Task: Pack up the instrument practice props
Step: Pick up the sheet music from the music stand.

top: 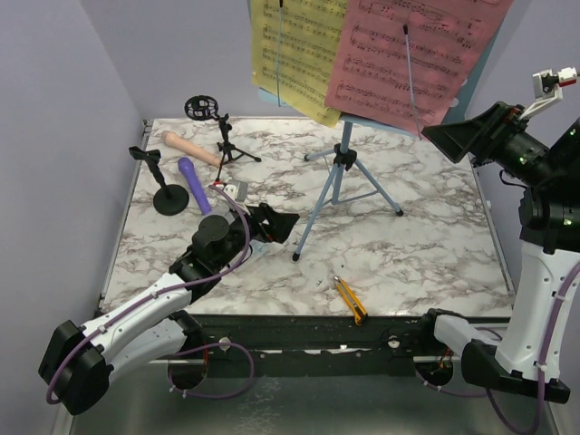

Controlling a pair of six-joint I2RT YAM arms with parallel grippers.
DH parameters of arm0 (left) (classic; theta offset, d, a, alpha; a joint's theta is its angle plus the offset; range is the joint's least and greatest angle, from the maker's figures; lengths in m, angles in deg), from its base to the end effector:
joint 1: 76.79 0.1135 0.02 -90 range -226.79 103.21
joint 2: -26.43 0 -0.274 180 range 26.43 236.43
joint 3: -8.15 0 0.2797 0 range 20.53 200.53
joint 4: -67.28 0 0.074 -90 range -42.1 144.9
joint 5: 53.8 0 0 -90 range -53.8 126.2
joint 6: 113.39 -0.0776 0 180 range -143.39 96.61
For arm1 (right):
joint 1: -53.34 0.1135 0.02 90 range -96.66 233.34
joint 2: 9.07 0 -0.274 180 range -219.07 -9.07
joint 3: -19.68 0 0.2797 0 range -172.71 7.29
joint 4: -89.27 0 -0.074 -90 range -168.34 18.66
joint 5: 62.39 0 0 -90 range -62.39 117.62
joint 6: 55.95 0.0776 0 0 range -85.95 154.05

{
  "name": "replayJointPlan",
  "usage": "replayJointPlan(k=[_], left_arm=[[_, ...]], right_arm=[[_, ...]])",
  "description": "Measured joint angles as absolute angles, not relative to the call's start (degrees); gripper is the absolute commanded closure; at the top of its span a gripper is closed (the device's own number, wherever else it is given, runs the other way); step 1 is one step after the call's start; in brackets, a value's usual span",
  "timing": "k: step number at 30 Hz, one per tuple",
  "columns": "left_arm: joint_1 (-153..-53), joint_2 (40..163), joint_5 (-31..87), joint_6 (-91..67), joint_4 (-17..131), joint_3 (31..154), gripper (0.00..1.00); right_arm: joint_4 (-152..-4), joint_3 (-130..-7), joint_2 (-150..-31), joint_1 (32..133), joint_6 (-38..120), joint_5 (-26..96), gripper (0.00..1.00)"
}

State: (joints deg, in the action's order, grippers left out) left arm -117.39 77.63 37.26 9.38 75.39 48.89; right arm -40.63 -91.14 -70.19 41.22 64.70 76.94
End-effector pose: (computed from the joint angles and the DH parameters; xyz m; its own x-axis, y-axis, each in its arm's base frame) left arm 0.2096 -0.1778 0.2700 -0.3708 -0.3950 -0.8406 0.5185 0.6629 -0.5402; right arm 0.2012 0.0170 0.5659 -0.3142 0.4073 -0.8576 -0.5168 0.6844 0.5143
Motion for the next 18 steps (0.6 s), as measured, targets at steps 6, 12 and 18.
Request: replayJointPlan(k=[6,12,18], left_arm=[[-117.3,76.6,37.8,9.4,75.4,48.8,0.01],[-117.3,76.5,38.0,9.4,75.4,48.7,0.01],[-117.3,76.5,38.2,9.4,75.4,48.7,0.01]], right_arm=[[-46.0,-89.7,-70.8,41.2,66.1,78.1,0.09],[-52.1,-87.6,-72.1,41.2,68.0,80.6,0.21],[-58.5,-87.2,-74.0,41.2,70.5,82.9,0.32]])
